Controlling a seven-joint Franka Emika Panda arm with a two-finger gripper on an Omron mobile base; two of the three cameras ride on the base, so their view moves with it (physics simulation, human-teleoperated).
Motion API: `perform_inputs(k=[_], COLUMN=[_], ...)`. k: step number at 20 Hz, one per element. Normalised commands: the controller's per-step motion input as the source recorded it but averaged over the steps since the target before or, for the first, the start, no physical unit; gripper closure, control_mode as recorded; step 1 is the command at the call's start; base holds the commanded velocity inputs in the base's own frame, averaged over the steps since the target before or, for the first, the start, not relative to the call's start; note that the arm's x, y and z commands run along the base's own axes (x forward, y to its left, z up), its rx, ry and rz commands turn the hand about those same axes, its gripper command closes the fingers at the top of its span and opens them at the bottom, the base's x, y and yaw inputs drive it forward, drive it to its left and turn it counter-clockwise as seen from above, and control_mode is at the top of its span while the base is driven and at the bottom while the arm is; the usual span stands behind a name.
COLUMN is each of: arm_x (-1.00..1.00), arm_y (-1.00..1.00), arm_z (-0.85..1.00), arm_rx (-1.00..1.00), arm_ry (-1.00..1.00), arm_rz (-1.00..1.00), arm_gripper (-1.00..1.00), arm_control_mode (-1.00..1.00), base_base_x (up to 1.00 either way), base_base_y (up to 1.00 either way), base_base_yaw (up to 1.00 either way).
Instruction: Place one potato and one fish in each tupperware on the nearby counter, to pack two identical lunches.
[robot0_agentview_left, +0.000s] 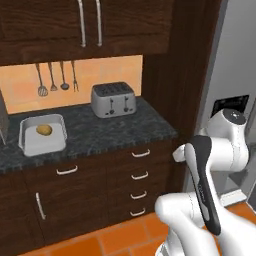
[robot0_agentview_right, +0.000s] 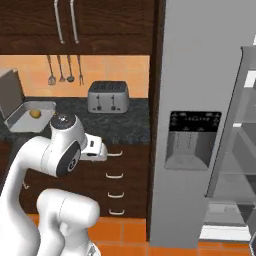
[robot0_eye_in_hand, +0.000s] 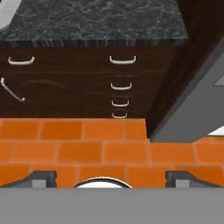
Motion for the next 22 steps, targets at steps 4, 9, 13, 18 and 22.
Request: perform_inputs(k=[4,9,13,18,22], arm_x=[0.00,0.00,0.00,0.00,0.00], arm_y=[0.00,0.00,0.00,0.00,0.00], arm_z=[0.00,0.00,0.00,0.00,0.00], arm_rx=[0.00,0.00,0.00,0.00,0.00], arm_ry=[0.00,0.00,0.00,0.00,0.00], arm_rz=[0.00,0.00,0.00,0.00,0.00], arm_gripper=[-1.00,-1.00,-1.00,-1.00,-1.00], arm_control_mode=[1.00,1.00,1.00,1.00,1.00], base_base_x=[0.07,0.22,0.48,0.85,1.00], base_base_y=[-1.00,-1.00,-0.99,-0.55,-0.15], base_base_yaw=[-0.34,-0.46,-0.30,0.06,0.31])
